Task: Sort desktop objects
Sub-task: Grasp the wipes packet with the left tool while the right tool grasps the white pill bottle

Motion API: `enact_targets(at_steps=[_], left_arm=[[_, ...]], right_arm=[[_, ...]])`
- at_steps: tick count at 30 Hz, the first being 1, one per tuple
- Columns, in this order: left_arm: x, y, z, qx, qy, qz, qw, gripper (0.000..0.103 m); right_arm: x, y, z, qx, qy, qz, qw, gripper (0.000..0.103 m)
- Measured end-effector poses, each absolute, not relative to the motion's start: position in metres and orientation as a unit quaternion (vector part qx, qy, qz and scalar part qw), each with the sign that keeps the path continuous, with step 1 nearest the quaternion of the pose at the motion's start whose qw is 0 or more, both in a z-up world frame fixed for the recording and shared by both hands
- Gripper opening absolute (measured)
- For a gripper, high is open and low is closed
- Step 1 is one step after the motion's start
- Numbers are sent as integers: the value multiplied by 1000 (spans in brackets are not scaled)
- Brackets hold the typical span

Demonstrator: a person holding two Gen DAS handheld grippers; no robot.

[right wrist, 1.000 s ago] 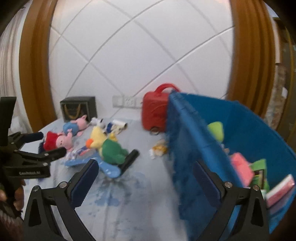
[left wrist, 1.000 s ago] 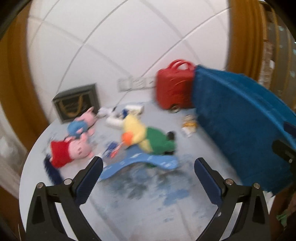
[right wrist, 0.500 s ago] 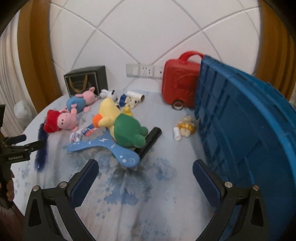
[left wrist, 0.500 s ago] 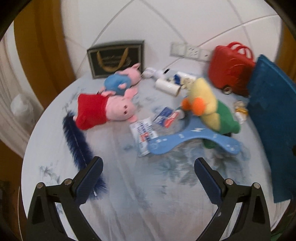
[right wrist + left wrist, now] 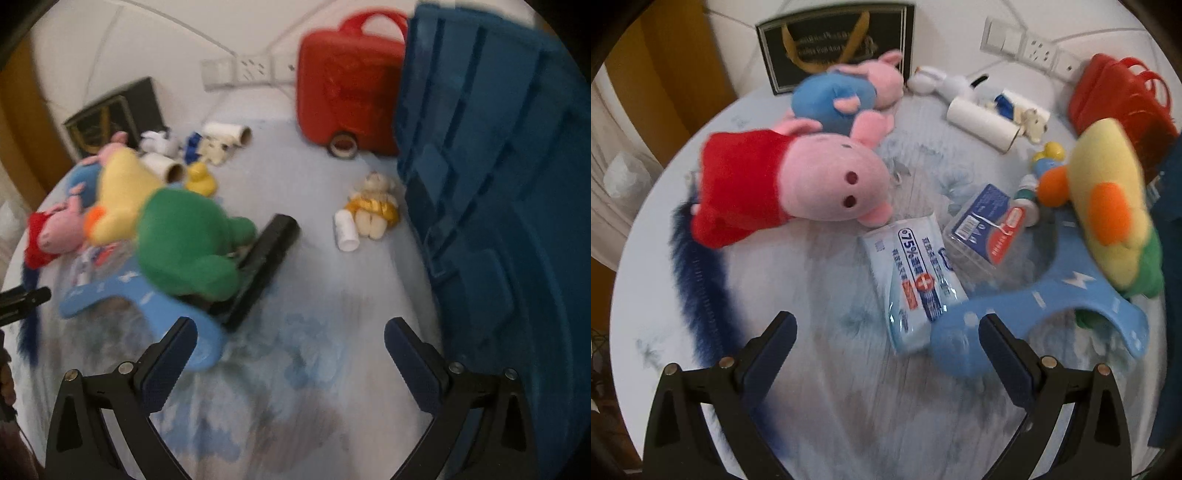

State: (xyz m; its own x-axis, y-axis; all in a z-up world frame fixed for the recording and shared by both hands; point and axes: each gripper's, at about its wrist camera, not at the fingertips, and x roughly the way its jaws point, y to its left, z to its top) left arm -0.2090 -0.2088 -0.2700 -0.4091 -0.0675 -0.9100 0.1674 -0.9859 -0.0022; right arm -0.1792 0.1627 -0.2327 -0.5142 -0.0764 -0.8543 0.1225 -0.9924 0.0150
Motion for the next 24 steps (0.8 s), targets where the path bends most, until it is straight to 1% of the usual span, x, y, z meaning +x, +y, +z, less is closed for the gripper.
enact_targets(at_steps=[4,9,14,16,18,19,21,24], left_arm=[[-235,-209,-296,559,49,-825,69,100],[-253,-208,-320,574,52,-815,63,101],[-260,-205,-328,573,43,-816,61,102],[-259,-206,-328,570,42,-819,60,102],[-256,-209,-327,564,40,-823,57,96],[-255,-212,-326,562,39,-824,57,94],[-252,-218,-323,561,40,-825,59,85],[-248,-224,-320,559,43,-826,63,77]], right_arm=[[-214,176,-259,508,14,-861,33,103],[-251,185,-280,508,28,-861,12,103],[-280,185,-302,508,33,-861,13,102],[-286,188,-306,502,26,-864,9,95],[-294,190,-311,502,20,-864,8,83],[-298,191,-315,505,16,-863,9,80],[-305,194,-321,509,14,-861,9,74],[-312,197,-328,505,8,-863,13,68]])
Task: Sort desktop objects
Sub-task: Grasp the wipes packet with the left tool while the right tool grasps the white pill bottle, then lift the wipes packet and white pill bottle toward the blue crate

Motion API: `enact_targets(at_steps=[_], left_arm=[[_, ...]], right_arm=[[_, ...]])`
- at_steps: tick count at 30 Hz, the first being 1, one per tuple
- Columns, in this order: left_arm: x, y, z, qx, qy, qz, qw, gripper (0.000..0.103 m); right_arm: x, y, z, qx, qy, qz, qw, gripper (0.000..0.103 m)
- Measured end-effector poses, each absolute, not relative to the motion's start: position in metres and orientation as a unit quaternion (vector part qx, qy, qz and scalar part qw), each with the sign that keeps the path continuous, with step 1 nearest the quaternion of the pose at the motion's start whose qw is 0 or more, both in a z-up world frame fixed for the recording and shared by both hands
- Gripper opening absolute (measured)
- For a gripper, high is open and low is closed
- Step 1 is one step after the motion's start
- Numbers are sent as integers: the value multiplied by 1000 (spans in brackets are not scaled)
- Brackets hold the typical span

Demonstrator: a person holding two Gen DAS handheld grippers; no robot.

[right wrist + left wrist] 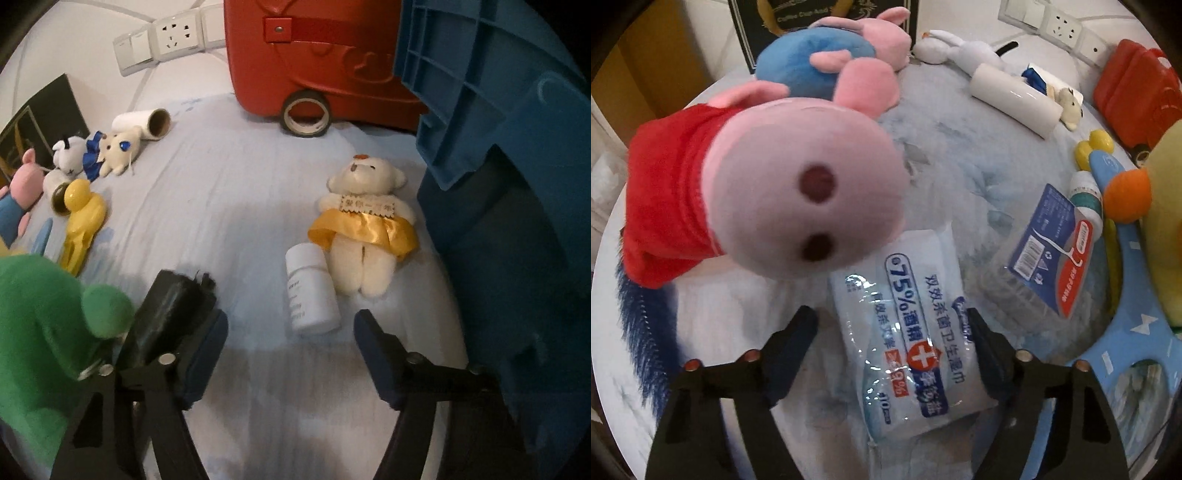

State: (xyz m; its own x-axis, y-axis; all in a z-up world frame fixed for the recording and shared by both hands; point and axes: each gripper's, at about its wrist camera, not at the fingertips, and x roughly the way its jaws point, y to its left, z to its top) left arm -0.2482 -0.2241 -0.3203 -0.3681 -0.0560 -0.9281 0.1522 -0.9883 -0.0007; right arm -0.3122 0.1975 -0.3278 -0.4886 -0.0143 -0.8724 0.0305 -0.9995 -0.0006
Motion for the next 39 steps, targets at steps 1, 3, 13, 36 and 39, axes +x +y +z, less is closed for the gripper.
enact_targets(at_steps=[1,3,13,36,39], left_arm=[[-247,-224,-320,558,44,-827,64,76],[-245,-224,-319,555,44,-828,64,75],[-237,-227,-315,551,42,-831,64,59],[-172,-231,-226,478,38,-875,72,55],[-151,-229,-209,458,33,-885,75,55]], right_arm=[[-314,198,-329,505,9,-863,13,67],[-318,198,-334,504,10,-863,14,58],[-322,198,-336,499,7,-866,26,27],[-212,172,-239,438,19,-896,62,27],[-190,169,-222,425,16,-902,68,27]])
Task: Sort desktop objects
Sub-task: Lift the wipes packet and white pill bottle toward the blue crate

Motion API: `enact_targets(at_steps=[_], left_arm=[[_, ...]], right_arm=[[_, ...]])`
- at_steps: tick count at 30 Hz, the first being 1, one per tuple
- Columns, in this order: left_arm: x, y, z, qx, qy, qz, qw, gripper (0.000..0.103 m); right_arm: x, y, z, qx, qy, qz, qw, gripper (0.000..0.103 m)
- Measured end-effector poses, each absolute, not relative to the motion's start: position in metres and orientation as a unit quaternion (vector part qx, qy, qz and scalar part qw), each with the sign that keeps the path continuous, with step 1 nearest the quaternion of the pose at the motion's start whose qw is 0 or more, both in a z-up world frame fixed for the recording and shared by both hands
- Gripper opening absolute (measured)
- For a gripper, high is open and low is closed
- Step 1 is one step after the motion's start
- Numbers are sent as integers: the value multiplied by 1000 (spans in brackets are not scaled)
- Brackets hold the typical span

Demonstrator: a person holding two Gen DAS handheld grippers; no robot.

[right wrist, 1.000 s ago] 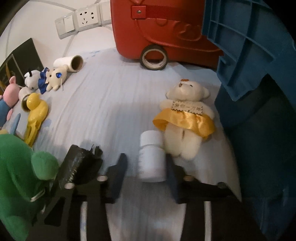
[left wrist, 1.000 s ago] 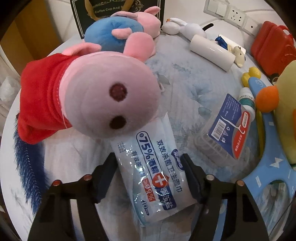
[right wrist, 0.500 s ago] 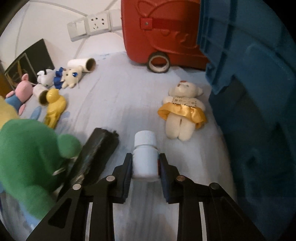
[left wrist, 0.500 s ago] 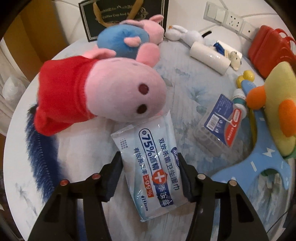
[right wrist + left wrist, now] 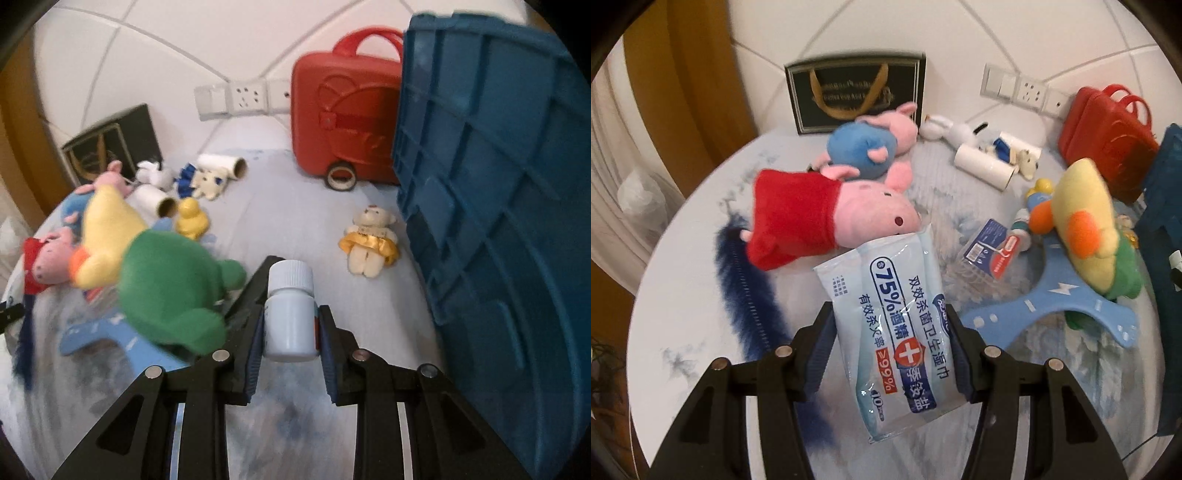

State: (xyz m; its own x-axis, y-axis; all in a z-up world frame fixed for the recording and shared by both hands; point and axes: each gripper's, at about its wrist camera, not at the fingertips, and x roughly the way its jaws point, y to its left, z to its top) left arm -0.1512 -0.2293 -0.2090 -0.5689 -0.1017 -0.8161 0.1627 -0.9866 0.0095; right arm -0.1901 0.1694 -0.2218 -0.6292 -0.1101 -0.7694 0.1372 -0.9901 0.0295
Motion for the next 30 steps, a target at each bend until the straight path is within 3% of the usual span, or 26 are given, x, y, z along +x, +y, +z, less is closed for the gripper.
enact_targets(at_steps=[17,30], left_arm=[[-57,-138,-101,335,-16,-942,-22,55],[-25,77,-10,225,-59,-945,-231,55]], right_arm=[[-34,182,-98,281,12,-956,79,27],[67,279,-19,165,1,-986,-1,27]])
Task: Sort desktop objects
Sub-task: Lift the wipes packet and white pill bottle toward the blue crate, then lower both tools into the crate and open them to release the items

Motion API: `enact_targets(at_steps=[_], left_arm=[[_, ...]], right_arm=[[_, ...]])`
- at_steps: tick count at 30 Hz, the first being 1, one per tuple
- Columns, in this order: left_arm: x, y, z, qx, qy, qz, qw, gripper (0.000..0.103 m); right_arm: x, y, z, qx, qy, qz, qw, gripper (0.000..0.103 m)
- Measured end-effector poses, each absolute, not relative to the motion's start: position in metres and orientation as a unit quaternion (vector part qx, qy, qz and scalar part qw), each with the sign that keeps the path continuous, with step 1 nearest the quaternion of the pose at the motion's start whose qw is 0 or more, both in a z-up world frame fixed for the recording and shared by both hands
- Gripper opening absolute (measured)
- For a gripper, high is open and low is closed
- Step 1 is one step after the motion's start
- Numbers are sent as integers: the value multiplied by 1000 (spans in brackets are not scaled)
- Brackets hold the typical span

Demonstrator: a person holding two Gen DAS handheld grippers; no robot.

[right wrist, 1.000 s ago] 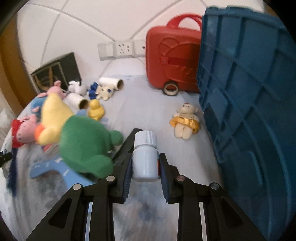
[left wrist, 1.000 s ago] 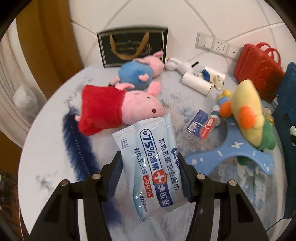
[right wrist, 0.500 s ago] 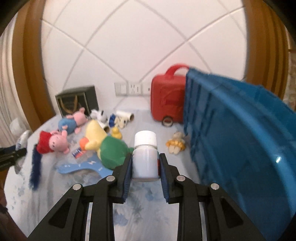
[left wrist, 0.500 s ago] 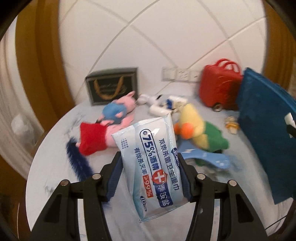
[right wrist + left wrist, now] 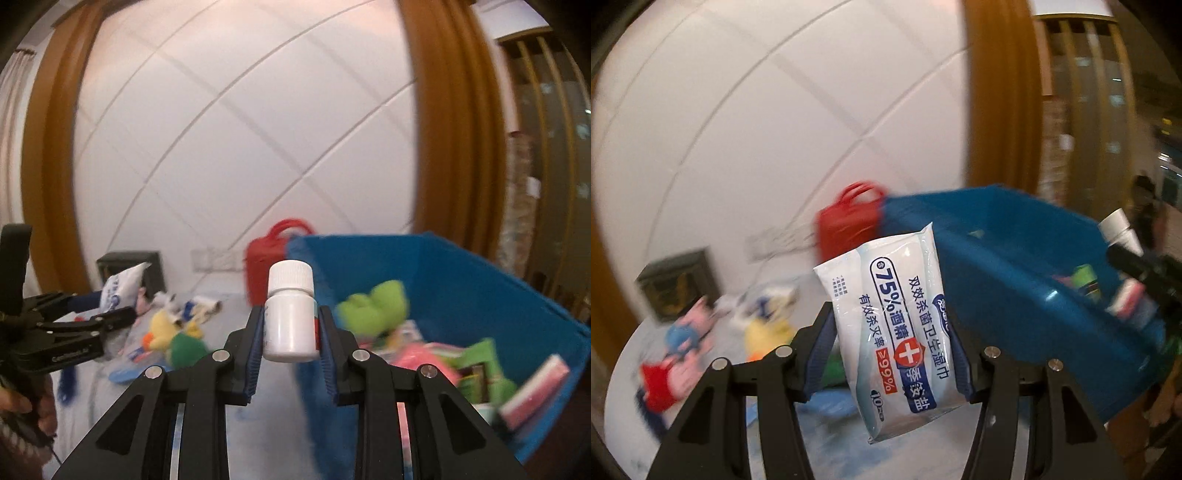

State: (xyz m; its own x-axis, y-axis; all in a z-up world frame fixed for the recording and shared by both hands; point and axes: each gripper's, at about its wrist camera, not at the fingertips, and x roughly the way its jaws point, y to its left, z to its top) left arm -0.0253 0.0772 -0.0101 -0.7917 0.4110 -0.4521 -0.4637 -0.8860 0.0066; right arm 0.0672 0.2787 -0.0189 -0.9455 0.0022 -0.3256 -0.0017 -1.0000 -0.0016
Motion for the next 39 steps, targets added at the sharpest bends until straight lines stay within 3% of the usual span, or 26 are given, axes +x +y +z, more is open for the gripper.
enact_targets(at_steps=[14,29,31,33,35,39], left_arm=[[9,300,11,-201,118,903,361,55],[15,340,6,-214,155,894,362,56],[15,339,5,-220,152,894,359,61],[13,336,6,-226,144,895,356,89],[16,330,9,-217,132,900,353,103],[21,326,9,-211,134,905,344,103]], right_arm=[[102,452,-15,-159,22,978,130,27],[83,512,-36,-181,24,971,154,29],[85,515,-36,-178,26,970,165,44],[86,518,-35,-175,32,969,169,92],[87,521,-35,-167,31,970,176,99],[95,518,-31,-160,26,970,182,103]])
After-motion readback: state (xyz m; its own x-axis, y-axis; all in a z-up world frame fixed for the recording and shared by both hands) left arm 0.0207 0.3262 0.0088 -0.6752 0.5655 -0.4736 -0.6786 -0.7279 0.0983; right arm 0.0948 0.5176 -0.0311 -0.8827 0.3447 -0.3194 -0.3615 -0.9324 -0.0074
